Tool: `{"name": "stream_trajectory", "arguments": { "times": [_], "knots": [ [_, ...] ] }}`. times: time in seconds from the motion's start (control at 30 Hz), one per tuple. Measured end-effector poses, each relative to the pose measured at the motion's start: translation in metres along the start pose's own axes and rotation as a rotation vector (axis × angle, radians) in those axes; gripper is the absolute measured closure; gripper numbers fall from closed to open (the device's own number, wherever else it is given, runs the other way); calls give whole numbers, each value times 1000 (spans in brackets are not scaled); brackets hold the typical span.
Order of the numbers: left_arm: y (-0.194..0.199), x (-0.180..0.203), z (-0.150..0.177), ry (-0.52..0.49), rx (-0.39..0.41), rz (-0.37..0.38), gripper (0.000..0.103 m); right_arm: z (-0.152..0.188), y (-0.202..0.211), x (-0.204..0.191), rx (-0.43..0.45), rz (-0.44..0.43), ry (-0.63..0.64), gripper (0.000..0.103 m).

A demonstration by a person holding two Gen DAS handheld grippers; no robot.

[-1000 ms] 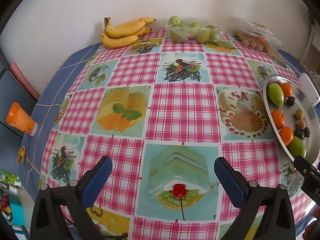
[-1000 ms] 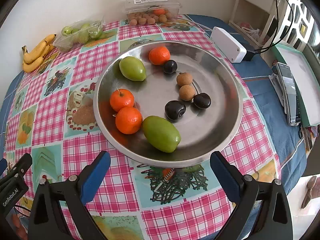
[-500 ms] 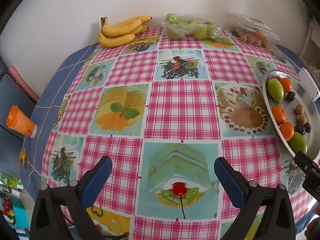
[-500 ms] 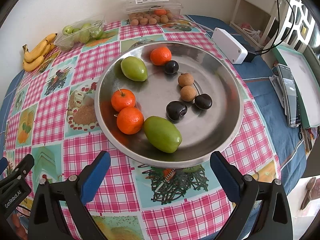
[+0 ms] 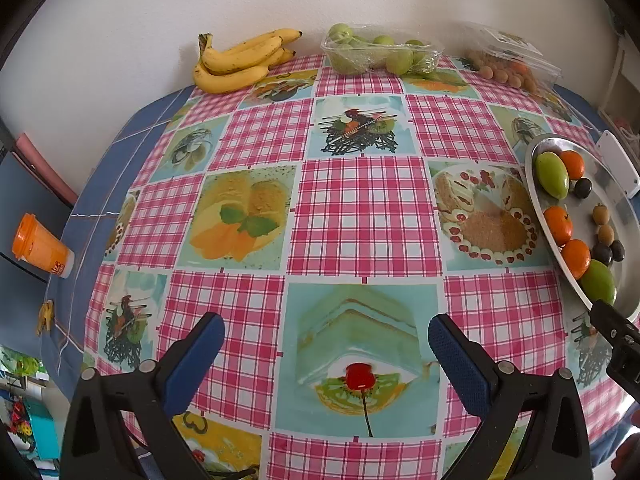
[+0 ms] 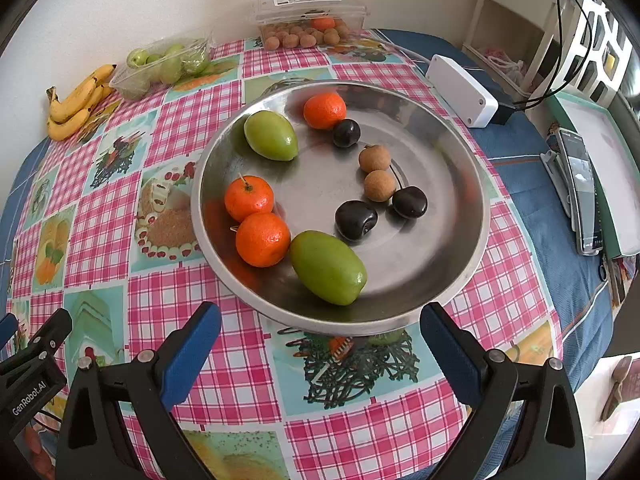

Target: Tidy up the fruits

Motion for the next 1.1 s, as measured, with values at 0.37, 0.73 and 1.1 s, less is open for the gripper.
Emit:
{"name": "stream_trajectory", "arguments": {
  "times": [0.37,0.73,1.1],
  "knots": [
    [0,0,0,-6,-1,0,0,0,0,0,0,1,-1,3],
    [0,0,-1,-8,-1,-1,0,1,0,-1,0,2,-4,3],
    [8,1,-6,-13,36,23,0,2,0,-2,-2,2,-5,3]
  ]
}}
Point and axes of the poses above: each gripper's, at about its wrist camera, not at the fingertips, and y roughly against the way its jaws point, x to its right, z to its underside, the point moved 6 cm from there along -y, roughly the way its jaws point
